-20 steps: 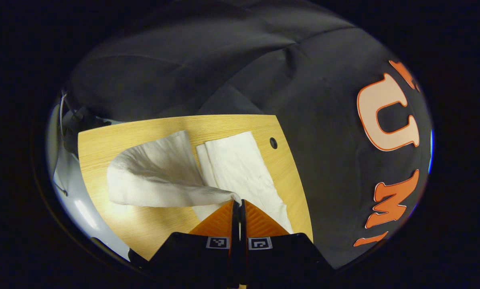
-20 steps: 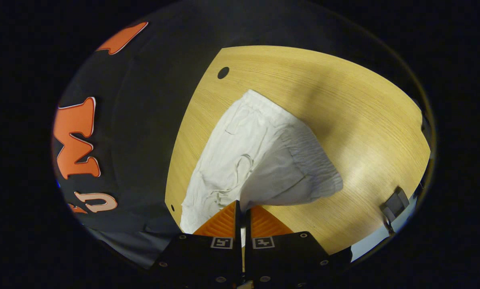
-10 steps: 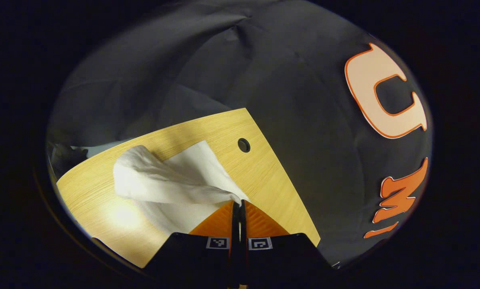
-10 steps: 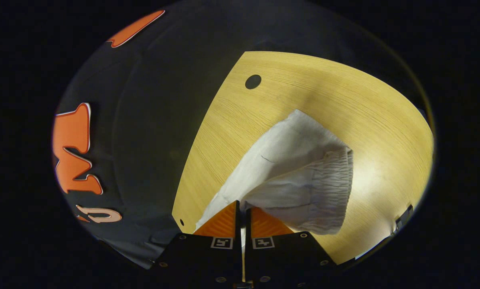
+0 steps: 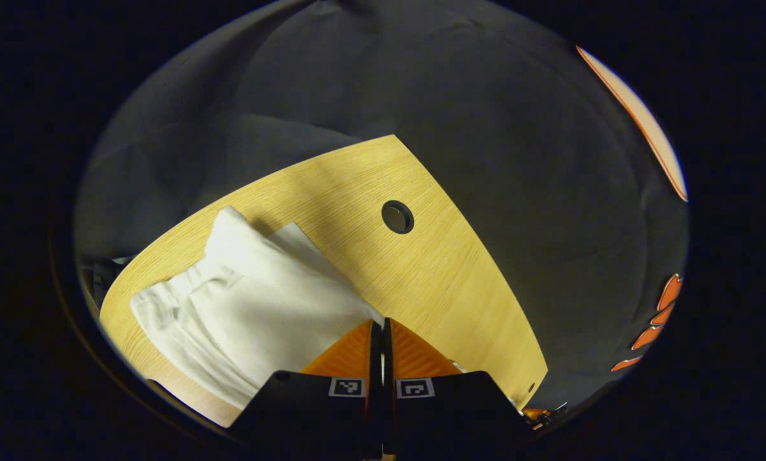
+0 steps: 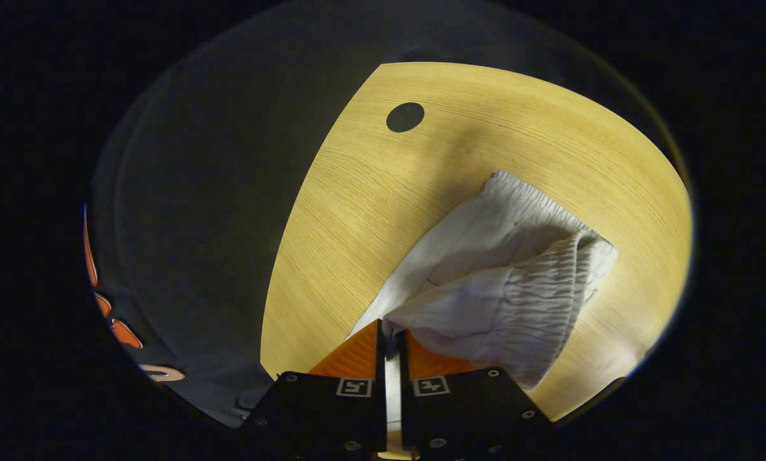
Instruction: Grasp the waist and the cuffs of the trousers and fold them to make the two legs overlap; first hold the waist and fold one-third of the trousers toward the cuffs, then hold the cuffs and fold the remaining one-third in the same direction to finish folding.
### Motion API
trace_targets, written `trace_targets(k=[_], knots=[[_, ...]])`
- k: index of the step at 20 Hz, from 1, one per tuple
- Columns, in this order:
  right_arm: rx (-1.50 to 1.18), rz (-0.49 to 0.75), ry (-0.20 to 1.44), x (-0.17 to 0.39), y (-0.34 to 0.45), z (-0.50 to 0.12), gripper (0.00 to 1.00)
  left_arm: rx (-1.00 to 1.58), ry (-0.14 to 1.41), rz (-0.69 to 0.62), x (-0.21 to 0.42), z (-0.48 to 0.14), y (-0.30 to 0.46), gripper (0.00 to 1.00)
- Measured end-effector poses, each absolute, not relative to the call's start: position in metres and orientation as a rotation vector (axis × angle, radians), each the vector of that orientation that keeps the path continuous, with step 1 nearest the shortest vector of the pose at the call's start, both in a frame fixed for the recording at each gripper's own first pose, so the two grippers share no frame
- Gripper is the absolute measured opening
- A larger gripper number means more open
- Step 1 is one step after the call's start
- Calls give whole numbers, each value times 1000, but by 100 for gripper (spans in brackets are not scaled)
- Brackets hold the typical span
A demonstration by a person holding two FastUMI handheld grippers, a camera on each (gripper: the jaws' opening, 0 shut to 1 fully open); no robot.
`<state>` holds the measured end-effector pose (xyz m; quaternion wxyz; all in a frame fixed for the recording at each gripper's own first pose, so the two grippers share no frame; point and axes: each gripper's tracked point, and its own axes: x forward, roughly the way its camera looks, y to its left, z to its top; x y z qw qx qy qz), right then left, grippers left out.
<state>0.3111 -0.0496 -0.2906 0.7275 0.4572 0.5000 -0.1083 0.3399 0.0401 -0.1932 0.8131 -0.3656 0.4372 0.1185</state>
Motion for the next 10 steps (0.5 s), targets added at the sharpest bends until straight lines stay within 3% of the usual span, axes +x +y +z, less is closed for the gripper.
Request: trace_targets(k=[1,2,3,5,8,10], knots=[[1016,-236,1098,315,-48,-289,34,-768,935,248,343,-197,38,4],[1026,-233,1096,316,-45,-289,30,-762,933,246,344,-199,38,14],[1027,-234,1093,318,-45,-288,52,-762,920,237,348,-195,36,7],[1017,-242,1080,319,-49,-289,94,-728,915,235,351,-192,38,44],[1017,-249,1054,317,-55,-279,99,-661,895,257,354,-185,46,100],[1019,-228,1025,317,-57,-268,100,-647,868,243,351,-165,44,99]])
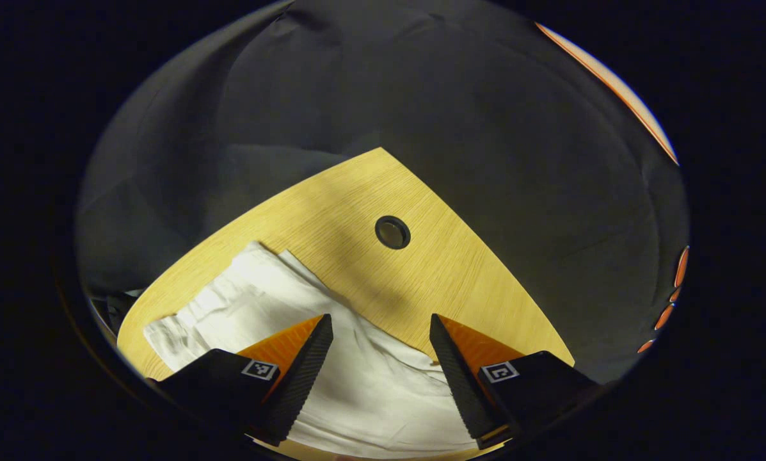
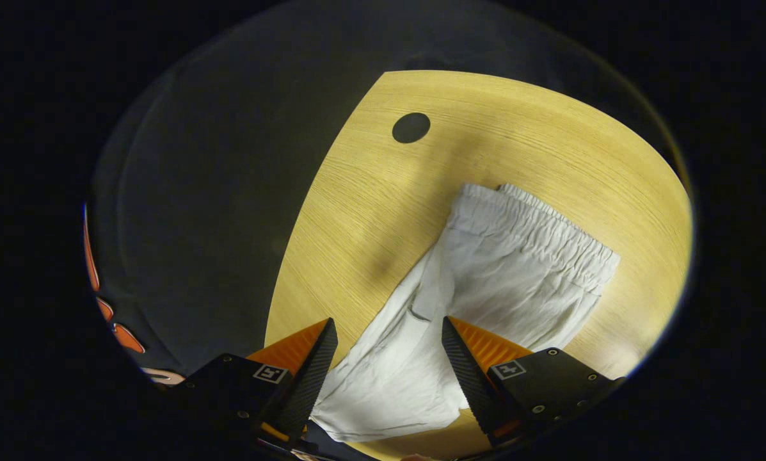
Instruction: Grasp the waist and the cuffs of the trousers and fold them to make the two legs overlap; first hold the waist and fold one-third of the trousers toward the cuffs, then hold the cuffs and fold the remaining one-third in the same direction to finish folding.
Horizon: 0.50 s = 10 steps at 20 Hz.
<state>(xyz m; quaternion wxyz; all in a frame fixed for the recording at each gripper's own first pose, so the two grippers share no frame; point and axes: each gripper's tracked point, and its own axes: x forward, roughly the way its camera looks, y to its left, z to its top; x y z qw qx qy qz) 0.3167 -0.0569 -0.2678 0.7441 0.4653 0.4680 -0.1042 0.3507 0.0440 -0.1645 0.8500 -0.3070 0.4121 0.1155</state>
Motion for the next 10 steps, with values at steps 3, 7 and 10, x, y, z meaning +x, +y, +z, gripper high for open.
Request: trace_targets(k=[3,7,10], knots=[[987,-210,995,308,-69,-255,99,-663,823,211,347,-142,36,99],[968,-219,934,293,-100,-240,99,-627,757,189,333,-110,27,100],[962,-242,907,274,-128,-239,99,-566,716,179,315,-88,23,100]])
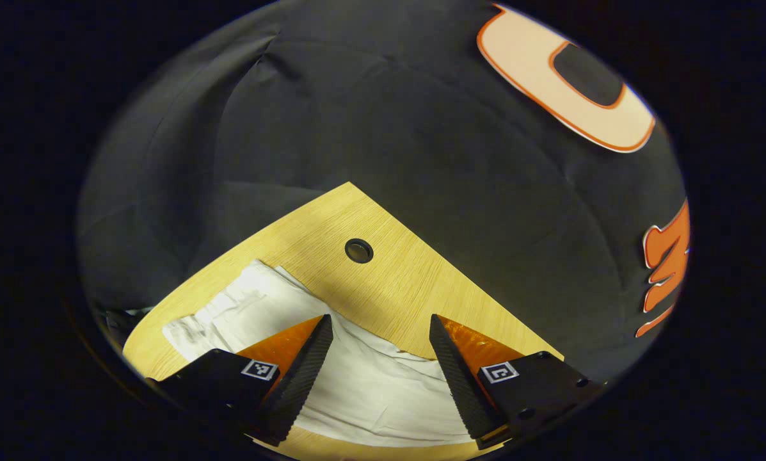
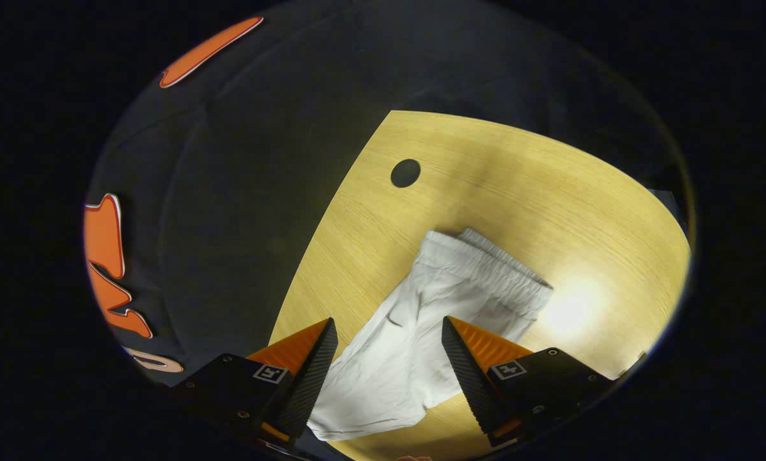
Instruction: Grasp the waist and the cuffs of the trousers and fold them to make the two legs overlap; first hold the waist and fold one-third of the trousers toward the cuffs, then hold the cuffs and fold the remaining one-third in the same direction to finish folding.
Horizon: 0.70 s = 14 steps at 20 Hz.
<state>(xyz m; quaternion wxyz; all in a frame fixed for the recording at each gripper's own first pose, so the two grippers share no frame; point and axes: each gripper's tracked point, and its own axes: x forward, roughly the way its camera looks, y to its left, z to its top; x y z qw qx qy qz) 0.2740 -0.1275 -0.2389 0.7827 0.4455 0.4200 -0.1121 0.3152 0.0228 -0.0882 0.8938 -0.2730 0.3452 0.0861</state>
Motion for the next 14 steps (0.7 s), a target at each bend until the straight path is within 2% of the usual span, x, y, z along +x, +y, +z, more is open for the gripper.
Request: trace_targets(k=[1,2,3,9,14], knots=[[960,-251,904,266,-136,-241,99,-540,706,176,308,-80,20,100],[959,-261,902,258,-145,-244,99,-513,694,177,300,-77,19,96],[959,-273,903,250,-154,-248,99,-487,683,179,293,-71,17,99],[950,-328,932,219,-178,-291,98,-389,658,199,243,-50,15,99],[922,-352,958,221,-189,-317,99,-387,652,230,207,-50,21,99]])
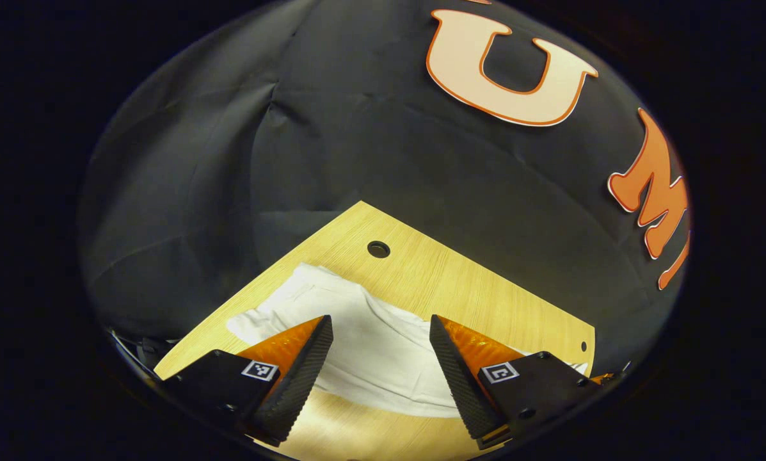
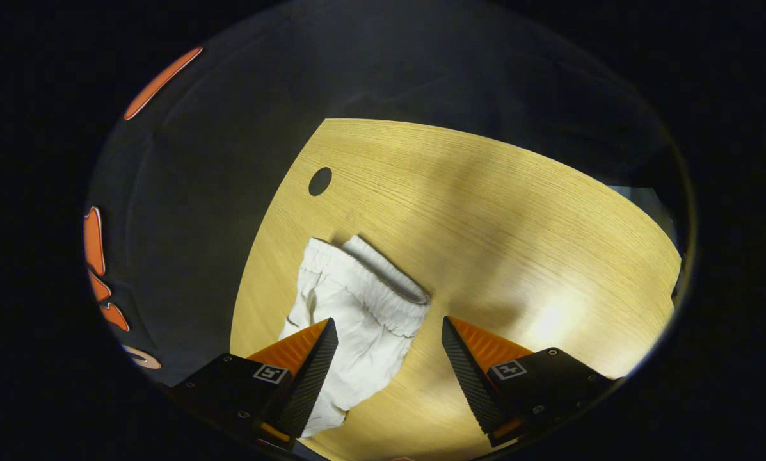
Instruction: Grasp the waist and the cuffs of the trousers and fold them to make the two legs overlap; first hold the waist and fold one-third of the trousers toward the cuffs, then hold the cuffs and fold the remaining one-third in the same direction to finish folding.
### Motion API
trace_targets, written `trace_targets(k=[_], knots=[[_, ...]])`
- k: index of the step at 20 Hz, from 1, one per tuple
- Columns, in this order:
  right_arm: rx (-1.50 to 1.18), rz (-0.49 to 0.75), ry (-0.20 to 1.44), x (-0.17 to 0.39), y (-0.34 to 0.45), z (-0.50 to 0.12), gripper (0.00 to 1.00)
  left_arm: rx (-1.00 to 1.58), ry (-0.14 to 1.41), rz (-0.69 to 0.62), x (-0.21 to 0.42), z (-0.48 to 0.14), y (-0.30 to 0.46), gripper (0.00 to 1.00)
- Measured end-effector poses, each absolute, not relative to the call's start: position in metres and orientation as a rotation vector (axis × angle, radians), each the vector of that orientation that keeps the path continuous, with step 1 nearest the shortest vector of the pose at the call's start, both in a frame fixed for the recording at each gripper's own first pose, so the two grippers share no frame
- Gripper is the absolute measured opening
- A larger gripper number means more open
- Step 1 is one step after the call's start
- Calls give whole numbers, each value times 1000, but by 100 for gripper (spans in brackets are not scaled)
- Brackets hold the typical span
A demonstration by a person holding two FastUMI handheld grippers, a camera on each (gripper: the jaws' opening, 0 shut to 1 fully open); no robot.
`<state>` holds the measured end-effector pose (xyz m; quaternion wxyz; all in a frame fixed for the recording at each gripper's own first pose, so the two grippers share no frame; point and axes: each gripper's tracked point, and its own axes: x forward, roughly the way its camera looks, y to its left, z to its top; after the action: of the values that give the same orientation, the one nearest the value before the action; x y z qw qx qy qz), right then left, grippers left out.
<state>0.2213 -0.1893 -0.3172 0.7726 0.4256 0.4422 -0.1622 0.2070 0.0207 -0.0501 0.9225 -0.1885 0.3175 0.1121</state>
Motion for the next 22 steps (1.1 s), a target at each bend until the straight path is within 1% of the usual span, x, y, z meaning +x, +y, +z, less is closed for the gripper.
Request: trace_targets(k=[4,6,7,8,9,10,11,13,15,18,22], knots=[[953,-329,964,237,-181,-327,98,-361,647,263,186,-47,30,99],[941,-336,985,236,-179,-336,94,-376,652,275,178,-44,28,99],[928,-350,991,236,-181,-340,87,-381,649,280,174,-44,30,99],[921,-361,991,235,-182,-343,81,-379,642,290,171,-43,33,99],[920,-378,982,234,-186,-345,69,-375,637,302,167,-41,36,99],[929,-386,965,234,-189,-344,52,-376,632,311,163,-38,38,99],[940,-388,956,237,-189,-343,41,-383,630,319,160,-37,38,99],[923,-372,949,241,-187,-343,14,-398,627,330,153,-38,39,99],[897,-359,925,246,-186,-339,6,-399,631,336,147,-42,38,99],[839,-308,883,247,-184,-317,2,-403,624,336,141,-36,36,99],[812,-196,792,270,-154,-257,1,-404,602,326,142,-29,44,99]])
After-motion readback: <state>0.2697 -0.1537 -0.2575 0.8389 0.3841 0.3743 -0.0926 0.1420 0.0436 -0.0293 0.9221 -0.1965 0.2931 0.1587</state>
